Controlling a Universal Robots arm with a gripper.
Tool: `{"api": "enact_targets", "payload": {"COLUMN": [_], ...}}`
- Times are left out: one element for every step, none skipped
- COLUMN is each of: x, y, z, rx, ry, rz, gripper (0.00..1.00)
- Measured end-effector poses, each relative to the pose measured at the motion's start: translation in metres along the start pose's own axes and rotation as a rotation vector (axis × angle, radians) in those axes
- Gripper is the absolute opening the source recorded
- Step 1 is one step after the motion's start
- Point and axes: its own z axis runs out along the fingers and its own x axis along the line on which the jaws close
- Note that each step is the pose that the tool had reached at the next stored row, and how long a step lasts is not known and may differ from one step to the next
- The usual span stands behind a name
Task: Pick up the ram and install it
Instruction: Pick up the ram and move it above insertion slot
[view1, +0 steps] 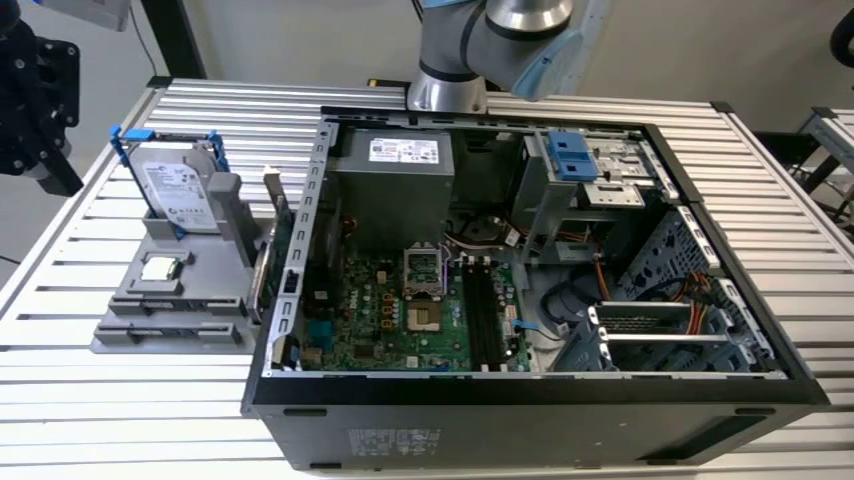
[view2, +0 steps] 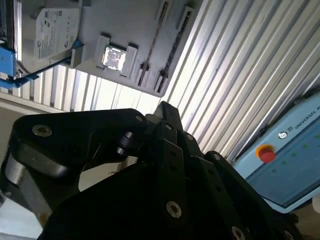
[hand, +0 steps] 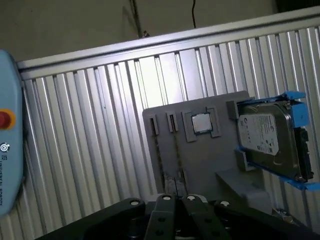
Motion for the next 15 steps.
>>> {"api": "enact_targets", "payload": {"x": [0.0, 0.0, 0.0, 0.0, 0.0, 0.0, 0.0, -0.0001, -0.0001, -0.0001, 0.0, 0.0, 0.0, 0.0001, 0.0], "y": [0.0, 0.0001, 0.0001, 0.0001, 0.0001, 0.0001, 0.0001, 0.0001, 0.0001, 0.0001, 0.0, 0.0, 0.0, 0.0, 0.0], "z": [0.0, 0.0001, 0.0001, 0.0002, 0.0002, 0.0002, 0.0003, 0.0002, 0.0003, 0.0004, 0.0006, 0.0006, 0.0008, 0.0009, 0.001], "rx": [0.0018, 0.0023, 0.0019, 0.0011, 0.0001, -0.0011, -0.0021, -0.003, -0.0024, -0.0025, -0.0026, -0.0029, -0.0031, -0.0035, -0.004], "ry": [-0.0028, -0.0058, -0.0094, -0.0135, -0.0176, -0.0224, -0.0272, -0.0304, -0.0307, -0.0306, -0.0285, -0.026, -0.0247, -0.0238, -0.023], "rz": [-0.013, -0.025, -0.037, -0.046, -0.054, -0.061, -0.069, -0.077, -0.082, -0.09, -0.103, -0.116, -0.133, -0.151, -0.169], "gripper": [0.0, 0.0, 0.0, 0.0, 0.0, 0.0, 0.0, 0.0, 0.0, 0.0, 0.0, 0.0, 0.0, 0.0, 0.0]}}
